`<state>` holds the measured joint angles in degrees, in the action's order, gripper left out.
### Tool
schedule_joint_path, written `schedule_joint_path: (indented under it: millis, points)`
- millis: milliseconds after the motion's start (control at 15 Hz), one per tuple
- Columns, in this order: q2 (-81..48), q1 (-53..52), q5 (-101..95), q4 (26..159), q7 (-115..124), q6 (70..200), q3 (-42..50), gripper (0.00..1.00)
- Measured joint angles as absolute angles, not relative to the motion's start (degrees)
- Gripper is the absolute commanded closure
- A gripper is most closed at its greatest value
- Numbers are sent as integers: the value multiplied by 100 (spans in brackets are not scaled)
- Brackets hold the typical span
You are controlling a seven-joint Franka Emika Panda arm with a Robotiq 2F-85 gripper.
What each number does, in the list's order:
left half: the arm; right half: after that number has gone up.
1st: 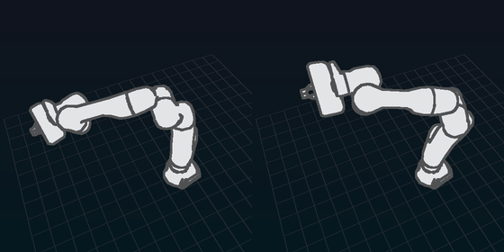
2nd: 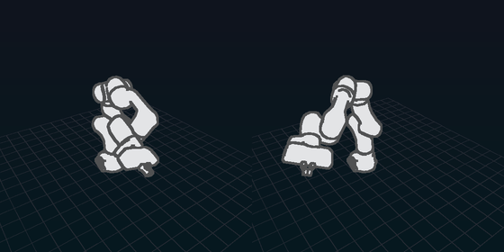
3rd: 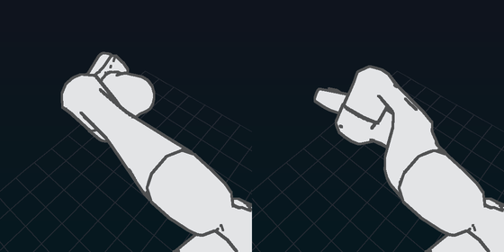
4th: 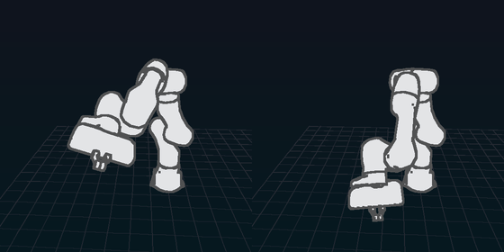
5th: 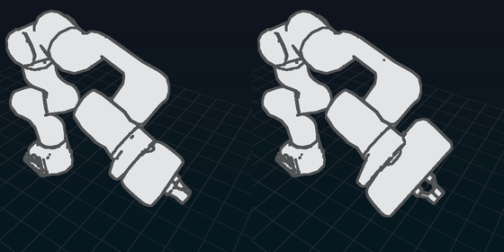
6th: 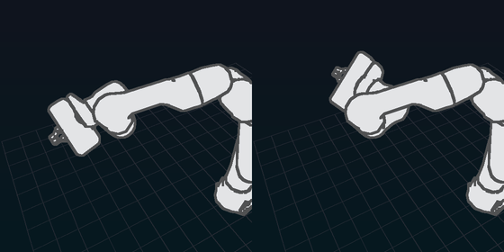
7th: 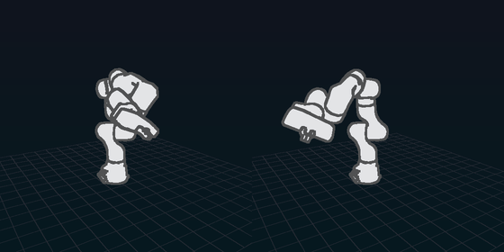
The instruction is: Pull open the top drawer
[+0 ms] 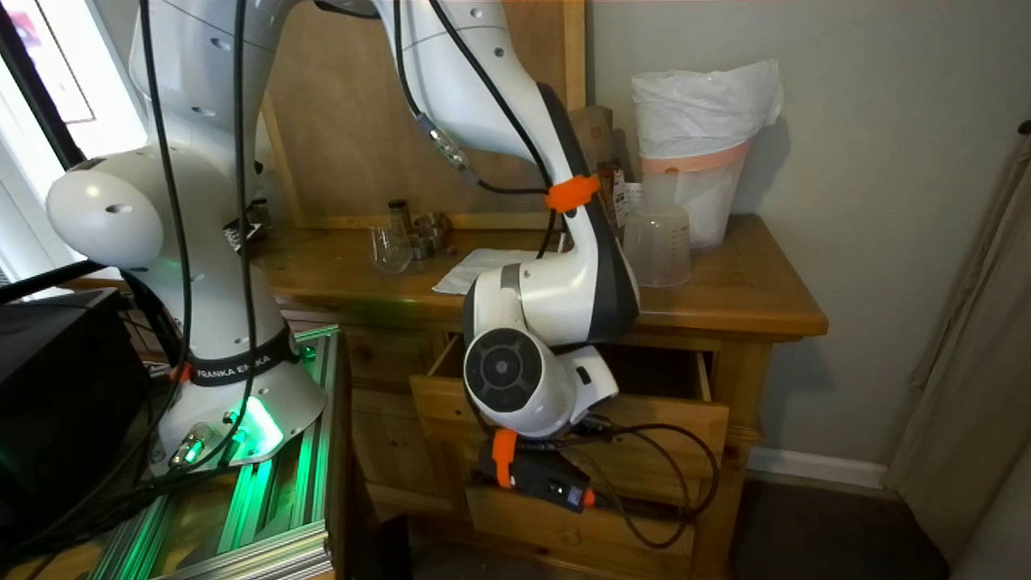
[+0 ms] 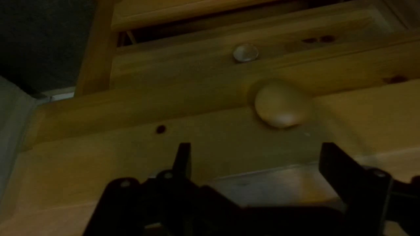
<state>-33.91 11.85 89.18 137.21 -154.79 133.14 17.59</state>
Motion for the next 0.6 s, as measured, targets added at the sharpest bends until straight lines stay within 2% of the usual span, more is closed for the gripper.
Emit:
schedule_joint_path:
  millis: [600]
  points:
    - [-1483, 318, 8801, 14994, -14420, 15020, 1307, 0]
